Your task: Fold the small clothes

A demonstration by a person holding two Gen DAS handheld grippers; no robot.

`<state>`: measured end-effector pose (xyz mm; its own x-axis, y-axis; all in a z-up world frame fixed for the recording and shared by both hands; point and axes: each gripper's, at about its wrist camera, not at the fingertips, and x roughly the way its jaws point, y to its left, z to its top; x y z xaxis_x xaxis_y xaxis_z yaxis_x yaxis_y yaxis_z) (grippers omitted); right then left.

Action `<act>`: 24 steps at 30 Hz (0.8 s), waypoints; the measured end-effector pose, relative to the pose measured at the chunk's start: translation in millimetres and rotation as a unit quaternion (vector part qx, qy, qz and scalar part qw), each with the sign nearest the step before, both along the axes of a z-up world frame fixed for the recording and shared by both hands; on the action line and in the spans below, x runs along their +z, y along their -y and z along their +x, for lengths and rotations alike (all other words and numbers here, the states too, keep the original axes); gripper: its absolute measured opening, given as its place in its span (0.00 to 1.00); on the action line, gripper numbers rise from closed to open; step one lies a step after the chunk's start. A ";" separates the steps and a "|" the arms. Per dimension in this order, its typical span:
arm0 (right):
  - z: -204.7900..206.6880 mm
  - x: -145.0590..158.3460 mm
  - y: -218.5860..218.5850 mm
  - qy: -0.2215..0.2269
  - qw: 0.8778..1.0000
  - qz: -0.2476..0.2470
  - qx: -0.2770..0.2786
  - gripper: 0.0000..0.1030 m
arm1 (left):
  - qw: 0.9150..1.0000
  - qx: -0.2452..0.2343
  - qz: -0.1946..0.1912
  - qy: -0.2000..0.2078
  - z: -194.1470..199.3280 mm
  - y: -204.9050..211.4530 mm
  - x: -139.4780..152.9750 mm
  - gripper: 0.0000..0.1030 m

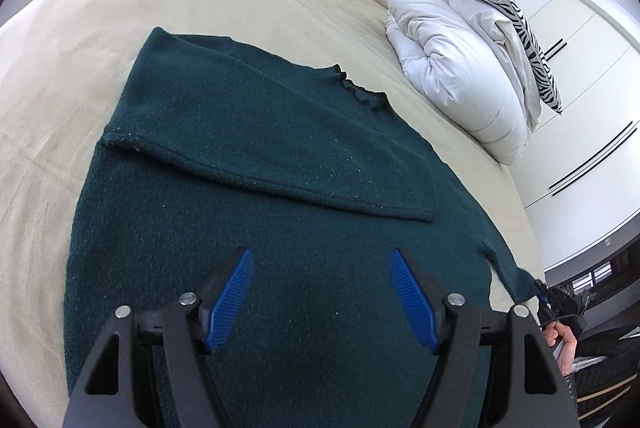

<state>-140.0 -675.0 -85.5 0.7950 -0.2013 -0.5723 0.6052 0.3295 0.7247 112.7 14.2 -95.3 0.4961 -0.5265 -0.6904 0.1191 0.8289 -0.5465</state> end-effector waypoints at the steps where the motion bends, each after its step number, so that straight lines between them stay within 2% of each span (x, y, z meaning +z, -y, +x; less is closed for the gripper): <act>1: 14.9 14.4 -11.5 -0.009 0.999 -0.027 0.023 0.07 | 1.000 0.002 -0.005 0.000 0.1 -2.4 -0.3 0.71; 3: 41.2 42.3 -41.1 -0.022 0.994 -0.076 0.070 0.07 | 1.000 0.007 -0.015 -0.004 2.3 -6.5 -0.8 0.71; 5: 81.7 70.5 -83.2 -0.036 0.981 -0.133 0.136 0.07 | 1.000 0.012 -0.027 -0.005 4.7 -10.7 -0.6 0.71; 8: 142.3 102.5 -171.8 -0.051 0.942 -0.224 0.245 0.07 | 0.999 0.018 -0.040 -0.006 9.3 -14.8 -0.2 0.71; 10: 178.2 110.3 -243.2 -0.060 0.904 -0.282 0.315 0.07 | 0.999 0.018 -0.049 -0.007 13.3 -15.8 0.0 0.71; 11: 195.7 107.5 -280.0 -0.069 0.882 -0.307 0.352 0.07 | 0.998 0.018 -0.054 -0.008 15.7 -15.4 0.1 0.71; 13: 222.0 90.0 -341.9 -0.105 0.835 -0.352 0.410 0.07 | 0.998 0.013 -0.063 -0.010 21.0 -13.0 -0.1 0.71; 15: 242.3 58.4 -392.0 -0.147 0.791 -0.381 0.455 0.07 | 0.997 0.008 -0.074 -0.012 26.0 -10.3 -1.3 0.72; 16: 248.2 43.1 -405.8 -0.163 0.782 -0.376 0.469 0.07 | 0.997 0.004 -0.079 -0.015 28.6 -8.0 -2.6 0.73; 17: 247.0 29.7 -417.1 -0.175 0.780 -0.365 0.477 0.09 | 0.997 0.001 -0.081 -0.020 31.5 -4.6 -4.1 0.73; 19: 238.7 10.8 -427.9 -0.180 0.785 -0.349 0.479 0.12 | 0.996 -0.007 -0.089 -0.028 38.1 4.0 -6.3 0.74; 21: 220.7 5.2 -432.5 -0.153 0.790 -0.348 0.482 0.22 | 0.994 -0.018 -0.099 -0.034 45.7 17.0 -8.6 0.75; 22: 215.7 5.4 -430.3 -0.141 0.791 -0.341 0.487 0.29 | 0.994 -0.023 -0.099 -0.036 49.2 24.5 -9.3 0.75; 23: 210.6 5.6 -428.0 -0.134 0.794 -0.331 0.493 0.53 | 0.994 -0.032 -0.099 -0.037 53.1 33.6 -9.9 0.75; 24: 201.4 5.4 -424.7 -0.127 0.797 -0.324 0.493 0.67 | 0.994 -0.041 -0.095 -0.039 57.4 43.5 -11.1 0.75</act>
